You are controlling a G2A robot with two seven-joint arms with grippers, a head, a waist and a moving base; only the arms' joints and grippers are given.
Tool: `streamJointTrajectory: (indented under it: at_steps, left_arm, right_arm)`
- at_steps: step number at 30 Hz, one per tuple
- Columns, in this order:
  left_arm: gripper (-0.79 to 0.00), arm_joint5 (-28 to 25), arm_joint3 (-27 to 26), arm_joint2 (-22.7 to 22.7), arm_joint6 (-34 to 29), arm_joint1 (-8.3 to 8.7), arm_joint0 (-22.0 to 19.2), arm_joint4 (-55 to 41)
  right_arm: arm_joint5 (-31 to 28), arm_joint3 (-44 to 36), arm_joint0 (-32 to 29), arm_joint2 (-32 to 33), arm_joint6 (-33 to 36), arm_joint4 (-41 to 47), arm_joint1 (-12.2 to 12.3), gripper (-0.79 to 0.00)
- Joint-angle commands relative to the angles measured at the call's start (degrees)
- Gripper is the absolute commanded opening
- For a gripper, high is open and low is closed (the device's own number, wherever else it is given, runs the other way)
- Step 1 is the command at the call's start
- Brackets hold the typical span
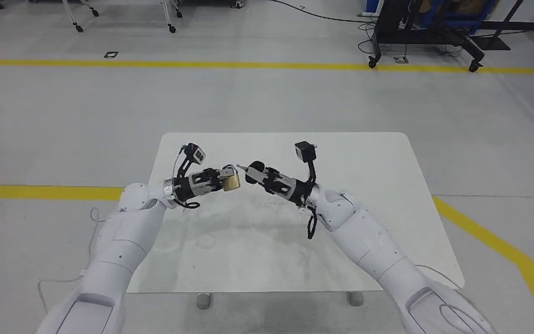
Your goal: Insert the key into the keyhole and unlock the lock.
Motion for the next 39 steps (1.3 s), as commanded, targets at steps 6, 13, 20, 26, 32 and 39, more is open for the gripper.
streamJointTrajectory:
  at_steps: [6, 13, 20, 26, 32, 39]
  left_arm:
    - [-0.785, -1.84, 1.28, -0.14, 2.87, 0.01, -0.82, 1.98]
    - [-0.785, 9.3, -2.46, 0.36, 9.94, -0.25, 1.06, 0.8]
    - [-0.785, 29.75, -7.35, 2.3, 16.97, 0.54, -1.48, 10.3]
    - [-0.785, 27.48, -9.53, 1.41, 17.98, 0.48, -0.72, 8.45]
    - [-0.785, 27.48, -9.53, 1.41, 17.98, 0.48, -0.72, 8.45]
    - [-0.785, 30.44, -12.88, 2.39, 23.55, -0.14, 0.46, 7.46]
  right_arm:
    - [0.0, -0.39, -0.79, 1.62, 1.11, -0.09, 0.58, -0.785]
    - [4.34, -1.12, -2.2, 0.94, 1.93, 2.33, 0.52, -0.785]
    - [22.91, -9.84, -7.85, 6.04, 8.55, 9.36, 2.86, -0.785]
    - [32.88, -20.5, -14.91, 10.5, 11.44, 10.4, 4.78, -0.785]
    - [32.88, -20.5, -14.91, 10.5, 11.44, 10.4, 4.78, -0.785]
    - [42.37, -19.14, -14.06, 8.11, 10.55, 14.6, 3.95, -0.785]
